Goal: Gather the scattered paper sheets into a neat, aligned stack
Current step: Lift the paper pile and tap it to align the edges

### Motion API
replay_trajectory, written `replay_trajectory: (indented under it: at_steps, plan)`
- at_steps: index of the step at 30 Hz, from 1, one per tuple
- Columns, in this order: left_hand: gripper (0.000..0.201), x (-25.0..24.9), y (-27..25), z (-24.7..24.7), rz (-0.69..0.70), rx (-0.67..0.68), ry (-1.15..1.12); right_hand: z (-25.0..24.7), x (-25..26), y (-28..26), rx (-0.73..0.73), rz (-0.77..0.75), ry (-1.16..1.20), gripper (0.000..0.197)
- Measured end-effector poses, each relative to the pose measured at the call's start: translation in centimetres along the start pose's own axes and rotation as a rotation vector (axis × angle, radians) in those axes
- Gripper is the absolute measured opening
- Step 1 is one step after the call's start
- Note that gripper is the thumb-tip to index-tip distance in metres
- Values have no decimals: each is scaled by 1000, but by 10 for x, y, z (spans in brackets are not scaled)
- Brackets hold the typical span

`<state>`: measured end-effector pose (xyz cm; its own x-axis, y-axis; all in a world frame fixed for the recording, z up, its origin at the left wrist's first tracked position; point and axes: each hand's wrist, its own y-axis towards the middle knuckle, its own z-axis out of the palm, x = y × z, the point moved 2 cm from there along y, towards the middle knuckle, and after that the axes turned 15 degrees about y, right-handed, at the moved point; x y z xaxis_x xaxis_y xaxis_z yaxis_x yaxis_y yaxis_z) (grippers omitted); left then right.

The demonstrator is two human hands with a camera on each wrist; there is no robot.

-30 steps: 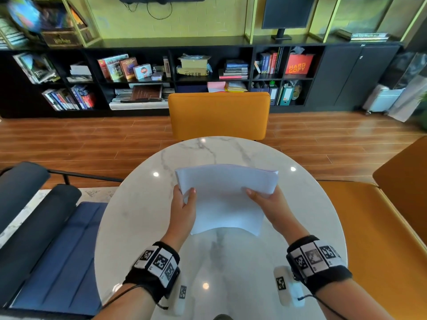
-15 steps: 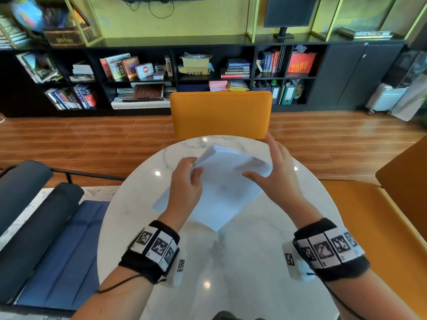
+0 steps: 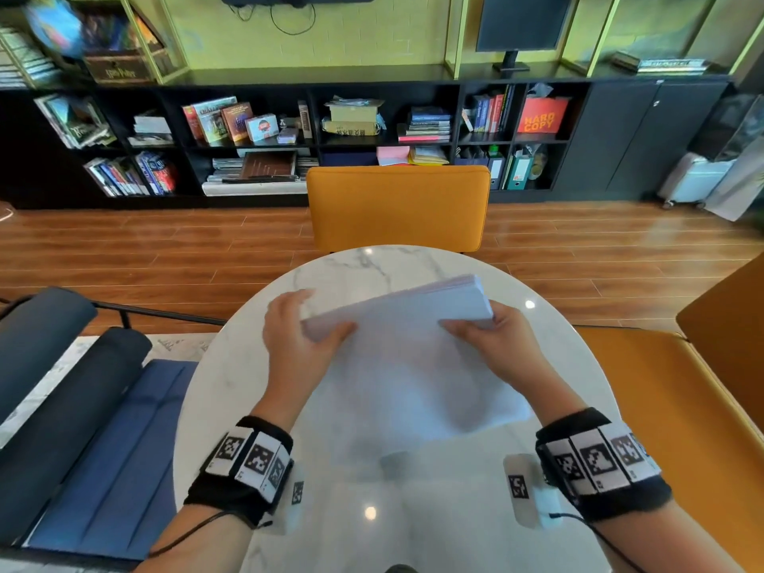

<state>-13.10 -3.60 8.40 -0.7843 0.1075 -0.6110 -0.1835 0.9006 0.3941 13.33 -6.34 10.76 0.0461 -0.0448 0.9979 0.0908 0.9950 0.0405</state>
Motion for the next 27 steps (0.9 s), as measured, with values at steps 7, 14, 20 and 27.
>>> replay_trajectory:
  at_steps: [7,14,20,27]
  plan:
    - [60,18,-7,11,-467,167,-578,-13,-16,1,-105,58,197,13]
    - [24,7,-21,22,-336,47,-438,-19,-55,-4,-159,91,212,20]
    - [43,34,-60,65,-450,307,-385,-30,-116,-18,-234,250,250,24]
    - [40,31,-55,66,-477,254,-358,-35,-120,-13,-228,270,242,17]
